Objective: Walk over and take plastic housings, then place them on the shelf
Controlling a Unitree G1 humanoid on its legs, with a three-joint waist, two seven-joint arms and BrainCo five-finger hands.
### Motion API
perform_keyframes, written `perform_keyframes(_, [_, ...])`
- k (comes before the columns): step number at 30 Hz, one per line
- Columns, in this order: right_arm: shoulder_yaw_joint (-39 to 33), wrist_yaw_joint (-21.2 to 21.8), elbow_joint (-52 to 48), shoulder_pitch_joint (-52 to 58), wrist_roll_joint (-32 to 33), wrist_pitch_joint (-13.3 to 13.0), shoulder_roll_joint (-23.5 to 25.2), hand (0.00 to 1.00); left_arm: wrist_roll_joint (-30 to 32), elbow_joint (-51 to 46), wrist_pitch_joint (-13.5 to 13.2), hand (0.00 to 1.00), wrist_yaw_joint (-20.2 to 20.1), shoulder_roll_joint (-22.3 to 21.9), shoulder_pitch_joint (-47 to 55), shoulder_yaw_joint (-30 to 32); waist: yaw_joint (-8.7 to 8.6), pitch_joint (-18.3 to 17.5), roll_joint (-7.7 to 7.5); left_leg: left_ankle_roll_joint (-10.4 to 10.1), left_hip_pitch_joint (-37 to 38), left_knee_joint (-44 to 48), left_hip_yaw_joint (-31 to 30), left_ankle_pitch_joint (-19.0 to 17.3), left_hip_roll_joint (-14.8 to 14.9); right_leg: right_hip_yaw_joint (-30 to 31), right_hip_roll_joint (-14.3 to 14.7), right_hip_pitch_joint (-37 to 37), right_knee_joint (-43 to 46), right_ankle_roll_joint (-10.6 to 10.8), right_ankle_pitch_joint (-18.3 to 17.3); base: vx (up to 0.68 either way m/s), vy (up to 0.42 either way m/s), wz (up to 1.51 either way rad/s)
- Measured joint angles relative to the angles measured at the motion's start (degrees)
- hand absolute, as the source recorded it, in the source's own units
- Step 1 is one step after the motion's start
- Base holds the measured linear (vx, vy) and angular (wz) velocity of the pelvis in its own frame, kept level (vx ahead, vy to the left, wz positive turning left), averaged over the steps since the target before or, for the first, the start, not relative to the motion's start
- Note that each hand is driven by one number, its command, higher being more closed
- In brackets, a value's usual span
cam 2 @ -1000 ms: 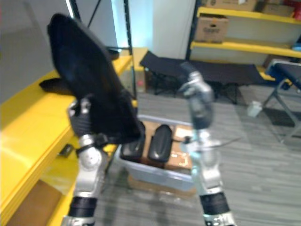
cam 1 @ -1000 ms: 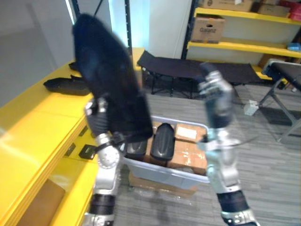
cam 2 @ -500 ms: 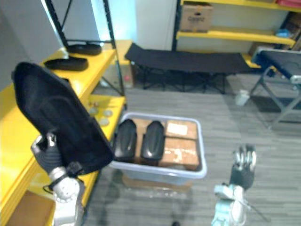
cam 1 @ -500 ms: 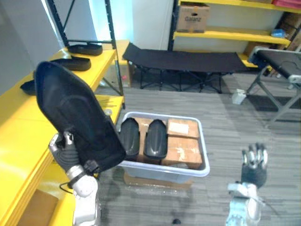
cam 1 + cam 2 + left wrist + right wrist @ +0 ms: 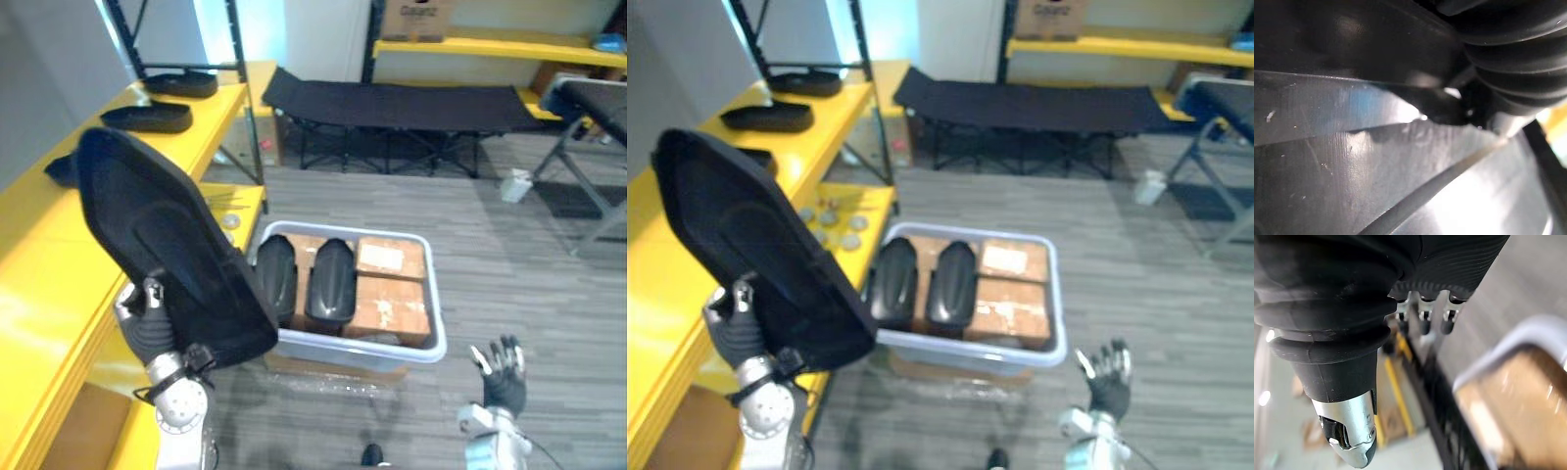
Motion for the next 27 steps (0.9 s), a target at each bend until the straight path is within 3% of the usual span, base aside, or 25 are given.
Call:
perform_keyframes(6, [9.11,2.01,2.64,-7.83,-2.13,0.36,-0.82,0.0,0.67,-6.26,0.68,1.0,4.19,-2.46,4.73,11.99,5.63,0.05,-0.19,1.17,-1.05,0.07,-9.37,0.84,-2.0,-9.68,-1.85,4.54,0.01,1.14,-0.81,0.02,0.047,0.88])
perform_keyframes(7, [10.2,2.01,3.73,-9.38,-2.46,0.37,-0.82,0.0,0.65,-7.34,0.62,1.0,4.51,-2.75,6.14,14.36,7.22,0.23,-0.4,1.43,-1.12,0.06,-11.41,1.13,-2.63,-11.6,-2.22,5.46,0.02,1.22,-0.77,0.05,0.09,1.08])
perform_keyframes(10, [12.91,1.47,6.85,-12.8,-4.83,0.86,-0.78,0.0,0.63,-9.29,0.36,1.0,3.98,-4.33,9.52,19.98,11.21,0.36,-1.02,1.61,-1.04,0.43,-16.03,1.37,-4.09,-16.12,-3.32,8.42,0.2,1.56,-0.55,0.04,0.084,0.84])
perform_keyframes(12, [14.84,0.39,7.07,-14.35,-6.53,0.94,-0.74,0.0,0.39,-9.47,-0.52,1.0,3.51,-5.06,11.14,20.95,12.24,0.4,-1.01,1.59,-1.68,0.98,-18.05,1.34,-4.49,-17.02,-3.94,8.59,1.88,1.54,-0.57,0.02,0.089,0.63])
perform_keyframes(17, [16.42,-1.98,7.06,-16.1,-7.13,2.13,-0.57,0.0,-0.01,-9.75,-1.67,1.0,1.28,-4.98,11.19,21.35,12.64,0.75,-2.09,1.53,-2.91,2.14,-20.33,1.3,-4.62,-15.64,-4.28,7.98,4.71,0.5,-1.44,0.0,0.042,0.3])
perform_keyframes(21, [16.22,0.95,6.97,-16.01,-7.11,4.67,-1.45,0.0,-0.07,-9.6,-1.66,1.0,1.83,-4.83,11.19,21.27,12.13,1.29,-3.97,0.3,-3.61,4.4,-19.89,0.08,-4.54,-12.57,-4.13,7.96,5.11,0.08,-5.04,-0.05,-0.058,-0.1])
perform_keyframes(25, [15.72,3.17,6.91,-15.87,-7.11,5.68,-3.34,0.0,-0.17,-9.32,-1.73,1.0,3.18,-4.95,10.5,21.02,11.4,1.75,-3.54,0.13,-6.29,8.66,-19.94,-2.4,-4.81,-13.71,-4.13,9.2,4.97,2.87,-8.42,-0.08,-0.091,0.22])
perform_keyframes(26, [14.92,3.24,6.22,-15.07,-7.11,6.1,-3.93,0.0,-0.13,-9.33,-1.85,1.0,3.14,-4.85,10.11,20.75,10.3,2.54,-2.15,0.78,-7.46,9.93,-15.31,-3.42,-2.69,-16.32,-3.74,10.33,5.0,3.2,-8.75,-0.09,-0.078,1.04])
perform_keyframes(27, [13.51,3.19,4.78,-12.96,-7.14,6.21,-4.83,0.0,-0.09,-9.31,-2.16,1.0,2.83,-4.45,9.09,19.56,9.15,2.73,-1.74,0.35,-8.32,10.92,-9.04,-2.55,0.14,-19.7,-3.68,11.74,5.33,3.36,-8.92,-0.09,-0.078,1.22])
